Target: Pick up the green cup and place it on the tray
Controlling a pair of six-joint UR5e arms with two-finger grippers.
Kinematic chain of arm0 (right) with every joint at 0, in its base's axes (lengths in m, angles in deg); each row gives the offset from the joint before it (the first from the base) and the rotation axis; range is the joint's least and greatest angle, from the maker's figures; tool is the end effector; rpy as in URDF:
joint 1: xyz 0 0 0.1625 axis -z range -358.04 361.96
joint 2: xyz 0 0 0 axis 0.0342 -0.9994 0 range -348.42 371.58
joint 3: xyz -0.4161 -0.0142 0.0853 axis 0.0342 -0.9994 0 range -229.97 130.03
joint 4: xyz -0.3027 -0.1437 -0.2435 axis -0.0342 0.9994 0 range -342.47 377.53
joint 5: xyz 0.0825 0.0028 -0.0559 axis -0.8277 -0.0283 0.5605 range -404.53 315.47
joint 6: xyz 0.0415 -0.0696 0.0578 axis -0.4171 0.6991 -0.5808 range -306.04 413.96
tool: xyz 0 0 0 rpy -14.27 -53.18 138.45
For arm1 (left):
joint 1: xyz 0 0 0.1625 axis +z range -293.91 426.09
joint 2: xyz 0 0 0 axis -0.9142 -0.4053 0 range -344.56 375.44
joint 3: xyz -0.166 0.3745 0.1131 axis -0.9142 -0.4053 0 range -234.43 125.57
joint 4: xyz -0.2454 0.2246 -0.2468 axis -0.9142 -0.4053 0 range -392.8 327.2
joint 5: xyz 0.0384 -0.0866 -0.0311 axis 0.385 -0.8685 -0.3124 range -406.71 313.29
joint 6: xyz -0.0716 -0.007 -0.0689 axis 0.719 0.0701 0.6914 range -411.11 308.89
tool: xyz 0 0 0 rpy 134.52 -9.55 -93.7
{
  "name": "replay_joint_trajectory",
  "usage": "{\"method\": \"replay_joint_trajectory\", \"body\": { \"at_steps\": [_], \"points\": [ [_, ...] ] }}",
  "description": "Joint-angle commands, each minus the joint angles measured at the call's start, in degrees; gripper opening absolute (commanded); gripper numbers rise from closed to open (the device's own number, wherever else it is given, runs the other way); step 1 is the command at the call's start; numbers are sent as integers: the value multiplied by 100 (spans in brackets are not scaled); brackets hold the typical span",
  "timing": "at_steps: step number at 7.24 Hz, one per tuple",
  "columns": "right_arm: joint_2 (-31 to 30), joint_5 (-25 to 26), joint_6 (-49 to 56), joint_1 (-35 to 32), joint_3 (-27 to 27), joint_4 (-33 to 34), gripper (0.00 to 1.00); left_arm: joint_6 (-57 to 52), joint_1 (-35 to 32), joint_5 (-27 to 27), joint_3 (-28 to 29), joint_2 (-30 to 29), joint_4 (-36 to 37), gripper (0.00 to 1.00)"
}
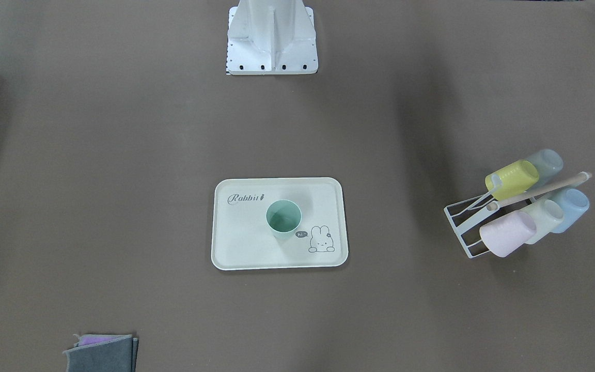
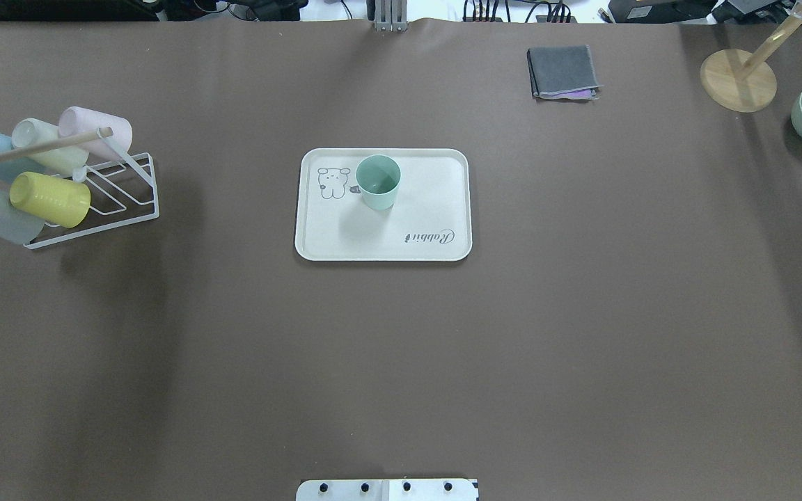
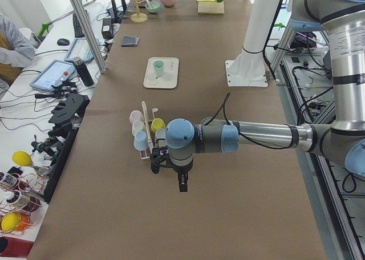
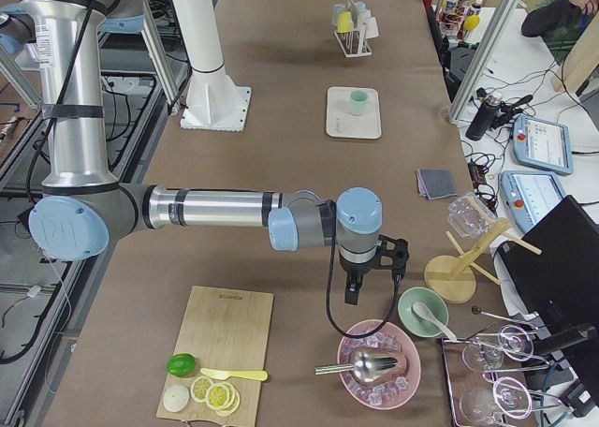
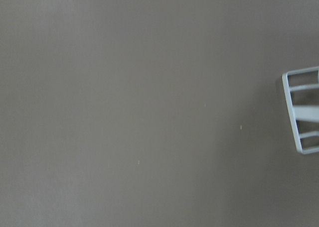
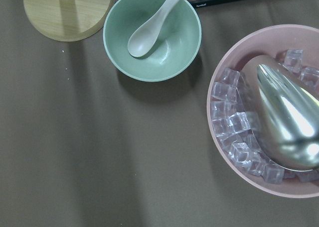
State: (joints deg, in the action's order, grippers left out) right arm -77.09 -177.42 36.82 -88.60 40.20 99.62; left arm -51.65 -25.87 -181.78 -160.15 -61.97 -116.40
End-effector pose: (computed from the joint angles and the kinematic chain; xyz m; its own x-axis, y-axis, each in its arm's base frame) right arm 0.0705 -0.5115 0.6328 0.6982 0.1914 0.6898 -0.2255 0.9733 -0.0419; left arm -0.0762 -0.3921 0.6319 0.7047 -0.0552 -0.7073 0.0275 0.9983 -0.0504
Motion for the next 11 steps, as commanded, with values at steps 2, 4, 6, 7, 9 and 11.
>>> {"method": "replay_joint_trajectory", "body": {
  "at_steps": [2,4,6,7,9,11],
  "points": [
    [-1,0,9,3,1,0,100,-149,-6,-2,51,15,2,98],
    [-1,0,0,-5,1,0,100,-122,-6,-10,94,-20,45,98],
    [8,9,0,-5,-17,0,100,-157,-6,-11,271,-73,-16,98],
    [8,1,9,-5,-8,0,100,-157,-6,-11,288,-82,-7,98],
    [8,9,0,-5,1,0,100,-157,-6,-19,210,-82,-16,98],
    [8,1,18,-145,1,0,100,-175,3,-11,236,-108,-34,98]
  ]
}}
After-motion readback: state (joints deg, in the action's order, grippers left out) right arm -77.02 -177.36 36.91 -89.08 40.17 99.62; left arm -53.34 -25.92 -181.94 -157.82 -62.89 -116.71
